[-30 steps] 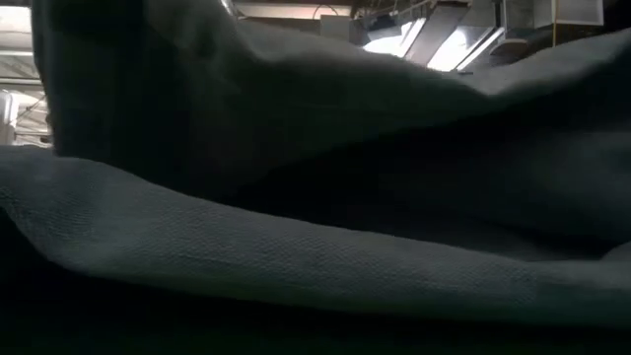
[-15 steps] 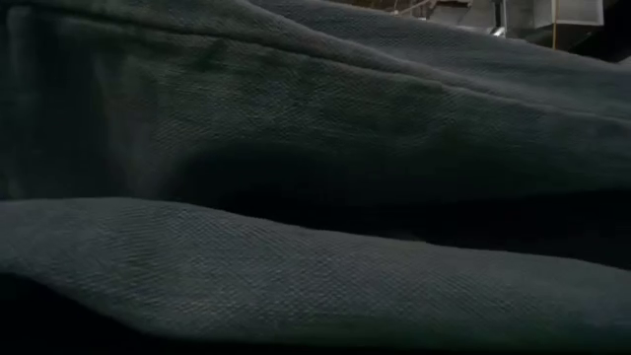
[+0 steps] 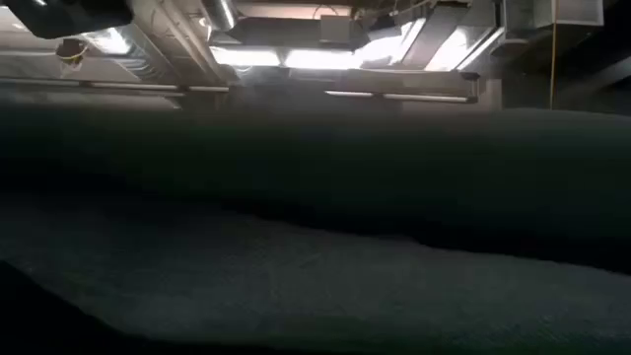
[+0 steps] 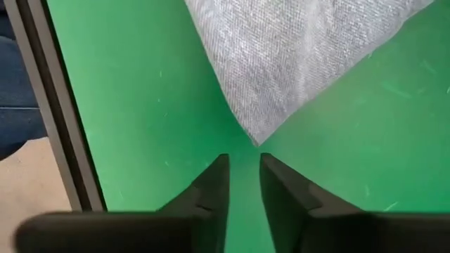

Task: Fold Laundry from Bin
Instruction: Fold the light blue jeans

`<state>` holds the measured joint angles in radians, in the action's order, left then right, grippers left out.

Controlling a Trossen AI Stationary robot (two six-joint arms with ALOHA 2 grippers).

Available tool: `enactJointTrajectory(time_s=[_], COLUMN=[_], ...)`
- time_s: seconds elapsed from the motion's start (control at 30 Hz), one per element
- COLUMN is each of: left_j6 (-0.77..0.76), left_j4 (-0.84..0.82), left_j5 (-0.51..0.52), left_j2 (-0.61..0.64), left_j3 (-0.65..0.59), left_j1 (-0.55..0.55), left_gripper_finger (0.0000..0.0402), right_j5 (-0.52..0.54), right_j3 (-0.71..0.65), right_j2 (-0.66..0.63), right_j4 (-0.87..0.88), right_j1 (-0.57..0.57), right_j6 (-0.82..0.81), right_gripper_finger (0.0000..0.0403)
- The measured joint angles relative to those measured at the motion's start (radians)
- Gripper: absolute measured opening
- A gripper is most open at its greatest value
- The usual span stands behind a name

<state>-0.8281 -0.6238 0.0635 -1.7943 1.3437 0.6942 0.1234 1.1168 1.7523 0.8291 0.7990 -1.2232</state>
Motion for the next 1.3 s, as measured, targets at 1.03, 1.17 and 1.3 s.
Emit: enactJointTrajectory(time_s=[1.03,1.17,1.3], left_j6=[0.285,0.289,0.29], left_j4=[-0.041,0.002,0.032], left_j5=[0.115,0.084,0.078], left_j2=[-0.001,-0.002,-0.002], left_j3=[-0.08,-0.125,-0.158], left_j1=[-0.28,-0.3,-0.311], left_gripper_finger=[0.0148,0.0147,0.0147], right_j5=[0.149,0.209,0.208], right_j3=[0.191,0.19,0.19], right_j2=[-0.001,-0.001,-0.001], right_j4=[0.174,0.17,0.164], right_j1=[-0.134,-0.164,-0.225], right_j6=[0.712,0.847,0.94], right_gripper_finger=[0.0193,0.0193,0.0193])
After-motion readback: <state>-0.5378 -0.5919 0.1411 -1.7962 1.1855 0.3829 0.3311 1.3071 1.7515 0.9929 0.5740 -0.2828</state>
